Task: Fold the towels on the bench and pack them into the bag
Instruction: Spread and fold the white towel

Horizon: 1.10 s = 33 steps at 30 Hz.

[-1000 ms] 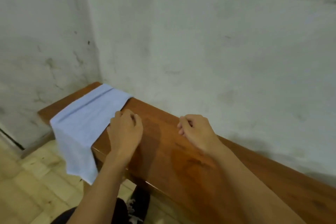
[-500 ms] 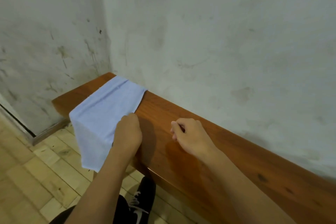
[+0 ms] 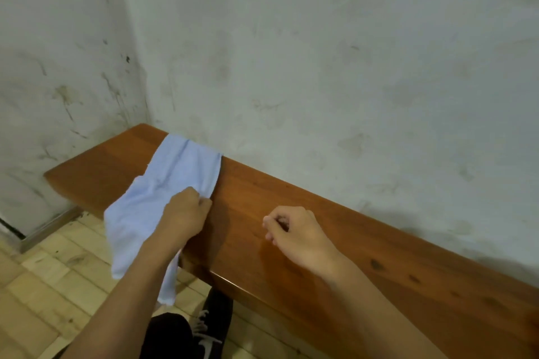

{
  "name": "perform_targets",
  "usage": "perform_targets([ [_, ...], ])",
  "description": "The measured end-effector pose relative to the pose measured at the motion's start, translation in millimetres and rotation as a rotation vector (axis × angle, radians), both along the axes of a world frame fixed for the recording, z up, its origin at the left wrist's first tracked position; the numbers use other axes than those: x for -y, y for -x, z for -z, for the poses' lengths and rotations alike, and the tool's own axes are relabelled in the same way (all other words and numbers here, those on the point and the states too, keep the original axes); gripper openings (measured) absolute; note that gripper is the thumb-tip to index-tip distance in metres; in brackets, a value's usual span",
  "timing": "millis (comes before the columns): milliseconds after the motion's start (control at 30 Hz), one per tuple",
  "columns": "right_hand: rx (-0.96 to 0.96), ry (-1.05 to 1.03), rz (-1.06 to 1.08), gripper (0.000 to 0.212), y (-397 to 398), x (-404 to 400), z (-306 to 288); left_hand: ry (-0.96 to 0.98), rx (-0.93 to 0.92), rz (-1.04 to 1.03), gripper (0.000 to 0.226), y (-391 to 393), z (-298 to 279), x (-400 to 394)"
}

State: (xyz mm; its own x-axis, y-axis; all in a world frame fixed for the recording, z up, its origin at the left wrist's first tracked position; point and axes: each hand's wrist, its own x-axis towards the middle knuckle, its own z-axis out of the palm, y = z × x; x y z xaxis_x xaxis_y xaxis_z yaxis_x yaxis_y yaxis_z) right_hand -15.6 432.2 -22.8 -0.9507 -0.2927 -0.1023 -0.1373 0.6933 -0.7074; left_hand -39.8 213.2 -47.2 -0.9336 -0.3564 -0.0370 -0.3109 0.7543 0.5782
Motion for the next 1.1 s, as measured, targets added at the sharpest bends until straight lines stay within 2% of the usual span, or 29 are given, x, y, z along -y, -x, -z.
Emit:
perform_targets([
  [33, 0.040, 0.017, -0.024, 0.016, -4, -1, 1, -0.106, -0.024, 0.089, 0.032, -3, -4, -12],
  [100, 0.121, 0.117, -0.113, 0.036, -10, -2, 5, -0.371, -0.016, 0.234, 0.039, -12, -16, -38],
  [133, 0.151, 0.197, -0.143, 0.042, -14, -3, 7, -0.562, 0.017, 0.290, 0.037, -15, -21, -50],
  [200, 0.170, 0.349, -0.135, 0.039, -22, -6, 11, -0.982, 0.063, 0.309, 0.030, -18, -29, -69],
  [233, 0.169, 0.401, -0.102, 0.033, -25, -9, 12, -1.131, 0.066, 0.270, 0.026, -18, -32, -76],
  [300, 0.134, 0.439, -0.038, 0.012, -30, -17, 15, -1.284, 0.048, 0.169, 0.021, -16, -40, -86],
  [333, 0.114, 0.437, -0.015, 0.011, -32, -23, 18, -1.320, 0.034, 0.141, 0.019, -15, -43, -89],
  [367, 0.089, 0.432, 0.006, 0.023, -35, -31, 19, -1.339, 0.016, 0.133, 0.017, -15, -45, -92],
  [433, 0.026, 0.443, 0.021, 0.040, -40, -47, 18, -1.363, -0.033, 0.121, 0.015, -14, -48, -95],
  [500, -0.066, 0.401, 0.033, 0.045, -46, -63, 15, -1.354, -0.077, 0.090, 0.013, -14, -49, -100],
  [633, -0.261, 0.216, 0.117, 0.032, -54, -96, 10, -1.291, -0.138, 0.067, 0.014, -16, -50, -124],
  [733, -0.324, 0.153, 0.234, 0.008, -61, -116, 1, -1.149, -0.190, 0.106, 0.020, -14, -49, -141],
  [767, -0.320, 0.151, 0.290, 0.007, -63, -122, -1, -1.127, -0.192, 0.118, 0.021, -12, -50, -145],
  [800, -0.336, 0.139, 0.330, 0.016, -66, -128, -3, -1.109, -0.198, 0.137, 0.023, -11, -49, -150],
  [867, -0.383, 0.100, 0.295, 0.020, -69, -139, -8, -0.975, -0.286, 0.188, 0.024, -9, -49, -157],
  [933, -0.292, 0.073, 0.155, 0.011, -71, -147, -12, -0.819, -0.419, 0.288, 0.018, -9, -53, -161],
  [1033, 0.006, 0.063, 0.043, 0.041, -74, -165, -11, -0.787, -0.493, 0.481, 0.021, -12, -61, -157],
  [1100, 0.082, 0.098, 0.078, 0.051, -75, -178, -13, -0.623, -0.503, 0.583, 0.017, -13, -65, -148],
])
